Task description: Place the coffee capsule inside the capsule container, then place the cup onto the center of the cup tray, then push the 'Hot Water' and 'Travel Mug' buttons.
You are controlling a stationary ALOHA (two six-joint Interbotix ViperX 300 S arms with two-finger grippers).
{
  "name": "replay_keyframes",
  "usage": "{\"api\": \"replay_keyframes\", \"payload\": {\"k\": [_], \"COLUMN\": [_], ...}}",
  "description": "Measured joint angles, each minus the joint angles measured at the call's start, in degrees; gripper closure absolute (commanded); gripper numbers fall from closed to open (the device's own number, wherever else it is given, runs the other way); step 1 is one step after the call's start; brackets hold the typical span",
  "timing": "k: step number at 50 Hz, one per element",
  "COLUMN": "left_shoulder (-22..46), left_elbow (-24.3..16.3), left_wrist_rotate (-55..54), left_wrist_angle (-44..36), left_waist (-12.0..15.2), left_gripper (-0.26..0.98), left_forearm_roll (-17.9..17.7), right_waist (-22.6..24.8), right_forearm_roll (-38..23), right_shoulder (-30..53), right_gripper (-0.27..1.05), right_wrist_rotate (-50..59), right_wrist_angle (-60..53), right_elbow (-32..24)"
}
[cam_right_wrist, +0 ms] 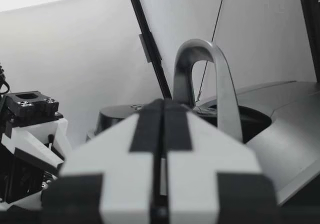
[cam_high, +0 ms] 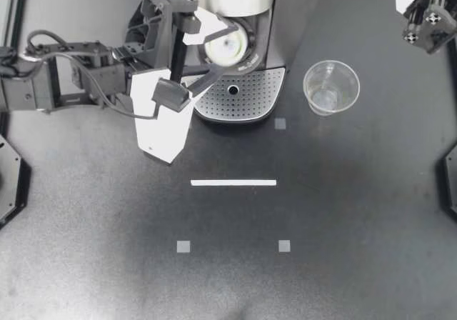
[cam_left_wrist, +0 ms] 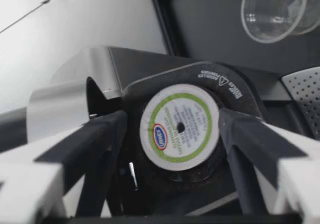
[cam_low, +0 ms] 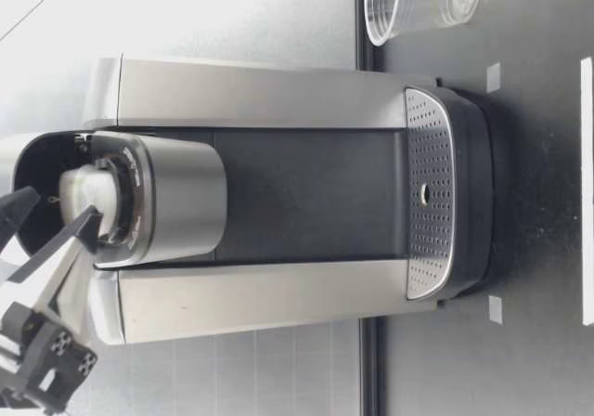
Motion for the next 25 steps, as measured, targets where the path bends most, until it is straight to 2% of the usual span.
{"api": "replay_keyframes", "payload": {"k": [12, 25], "left_shoulder": [0.4, -1.5], "left_elbow": [0.4, 4.0], "left_wrist_rotate": [-9.1, -18.5], "left_wrist_angle": [0.2, -1.3], "left_waist": [-0.6, -2.5], "left_gripper": [-0.06, -0.06], "left_forearm_roll": [7.6, 9.6], "right_waist": [0.0, 0.0], "right_forearm_roll": [-0.1, -0.1], "right_shoulder": [-0.3, 0.1], "right_gripper": [0.68, 0.68], "right_wrist_rotate": [0.1, 0.1], "right_wrist_angle": [0.0, 0.4], "right_elbow": [0.5, 0.3]}}
